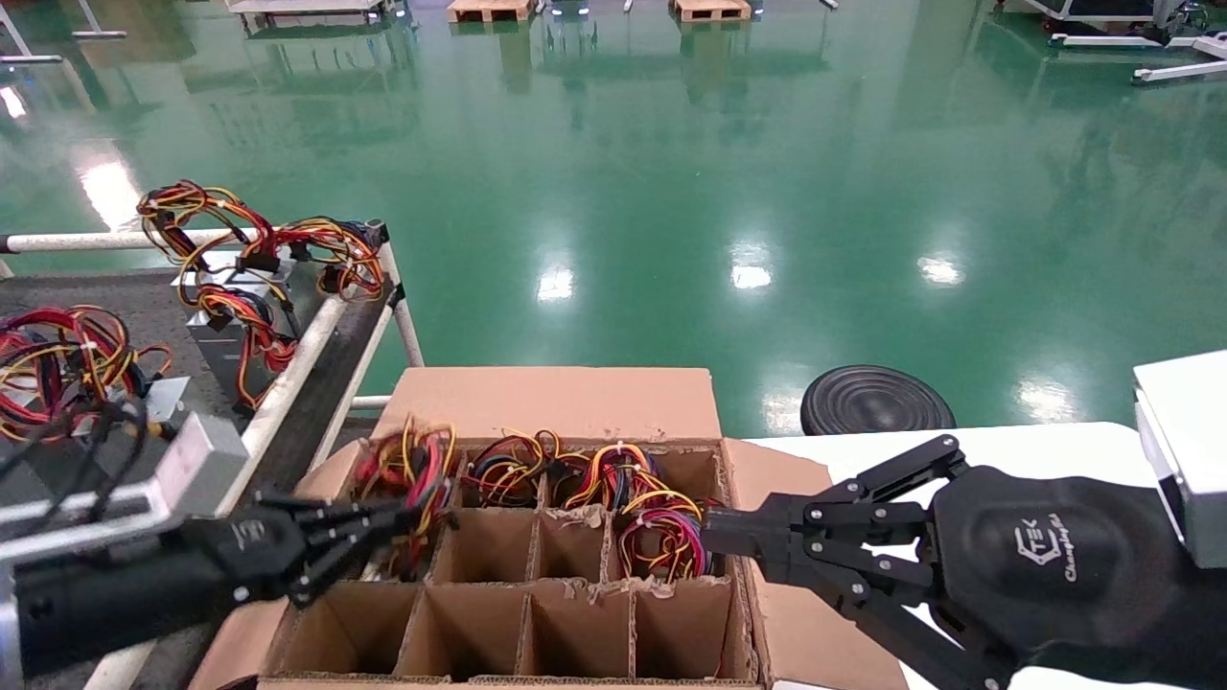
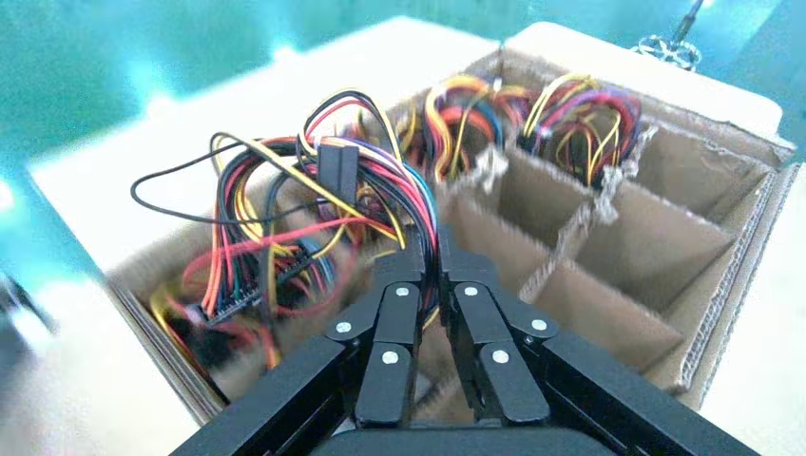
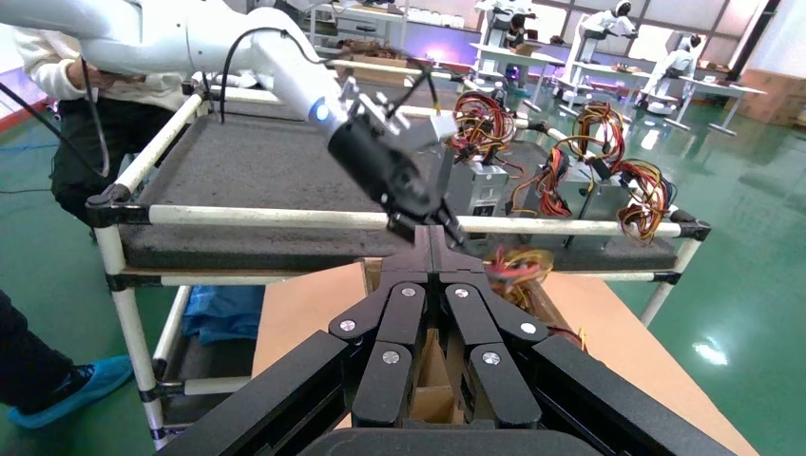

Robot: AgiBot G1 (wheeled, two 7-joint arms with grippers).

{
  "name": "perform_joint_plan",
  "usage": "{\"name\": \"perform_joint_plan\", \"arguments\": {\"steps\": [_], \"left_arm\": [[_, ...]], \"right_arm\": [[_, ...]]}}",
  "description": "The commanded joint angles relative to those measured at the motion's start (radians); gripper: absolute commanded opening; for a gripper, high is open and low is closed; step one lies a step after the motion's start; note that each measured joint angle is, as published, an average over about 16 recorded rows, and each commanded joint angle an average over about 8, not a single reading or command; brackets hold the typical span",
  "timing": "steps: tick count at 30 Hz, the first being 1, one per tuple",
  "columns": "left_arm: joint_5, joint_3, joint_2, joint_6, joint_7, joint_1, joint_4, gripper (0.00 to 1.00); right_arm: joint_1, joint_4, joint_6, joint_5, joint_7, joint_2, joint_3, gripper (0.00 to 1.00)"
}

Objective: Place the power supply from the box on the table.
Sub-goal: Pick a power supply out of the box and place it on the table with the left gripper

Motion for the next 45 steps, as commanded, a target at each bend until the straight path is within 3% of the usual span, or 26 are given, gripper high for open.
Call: {"name": "perform_joint_plan", "arguments": {"steps": [1,16,45], "left_arm": [[0.005,-0.014,-0.007,0.007,0.027,-0.018,-0.013,0.0],[-0.004,-0.159,0.014,0.045,0.259,-0.168,-0.062,0.0],[0.003,-0.318,-0.04,-0.007,0.432,-0.316,-0.083,0.0]], "right_arm": [[0.0,0.0,0.0,0.0,0.0,0.0,0.0,0.0],[0.0,0.0,0.0,0.0,0.0,0.0,0.0,0.0],[0.0,0.0,0.0,0.0,0.0,0.0,0.0,0.0]]}}
